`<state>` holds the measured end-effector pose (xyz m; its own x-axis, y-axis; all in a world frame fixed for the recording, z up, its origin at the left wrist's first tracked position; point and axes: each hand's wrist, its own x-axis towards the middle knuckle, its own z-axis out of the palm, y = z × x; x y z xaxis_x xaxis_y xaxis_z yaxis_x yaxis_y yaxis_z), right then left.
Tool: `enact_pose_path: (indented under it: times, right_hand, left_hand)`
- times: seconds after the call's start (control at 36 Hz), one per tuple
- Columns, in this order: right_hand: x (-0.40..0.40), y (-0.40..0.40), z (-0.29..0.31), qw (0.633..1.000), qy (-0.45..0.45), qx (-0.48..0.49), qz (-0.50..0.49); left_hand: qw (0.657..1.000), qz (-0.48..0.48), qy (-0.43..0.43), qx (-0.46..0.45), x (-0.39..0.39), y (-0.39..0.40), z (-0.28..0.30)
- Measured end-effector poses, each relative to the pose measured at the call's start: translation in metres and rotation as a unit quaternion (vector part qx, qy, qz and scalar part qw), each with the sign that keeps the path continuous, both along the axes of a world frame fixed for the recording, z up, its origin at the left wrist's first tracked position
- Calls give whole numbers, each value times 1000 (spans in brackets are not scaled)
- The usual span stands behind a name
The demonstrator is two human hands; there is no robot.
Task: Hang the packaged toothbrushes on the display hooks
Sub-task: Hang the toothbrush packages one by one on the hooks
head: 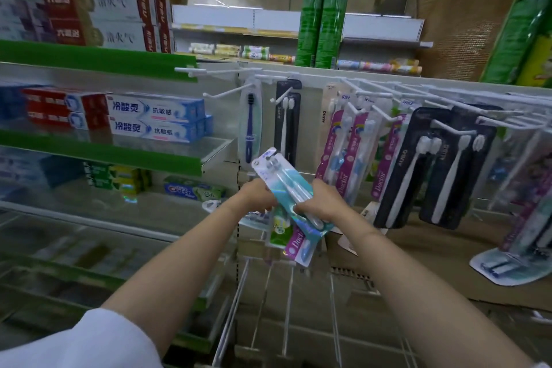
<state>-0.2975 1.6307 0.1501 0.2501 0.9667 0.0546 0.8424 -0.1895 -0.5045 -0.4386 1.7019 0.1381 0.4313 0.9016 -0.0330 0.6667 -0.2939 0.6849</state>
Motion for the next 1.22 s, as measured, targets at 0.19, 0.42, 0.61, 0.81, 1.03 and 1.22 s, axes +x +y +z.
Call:
enact_pose_path:
  times: [0.19,0.42,0.61,0.81,1.03,1.22]
  right_hand:
    - [16,-7,5,995,0,73,-67]
    - [37,-24,9,990,-22,82,-115]
    - [52,-38,11,987,-23,82,-135]
    - [55,-42,12,989,34,73,-127]
    - [41,-37,6,989,88,50,-110]
    - [23,-31,9,989,104,68,-77]
  left_hand:
    - [999,-11,43,30,24,-20,3]
    - [990,-17,122,70,59,-35,-9]
    - [995,2,87,48,69,-42,-7]
    - [987,69,-141,-34,64,-39,5]
    - [948,49,-310,-56,30,-40,30]
    - [927,27,-370,-46,9,-42,50]
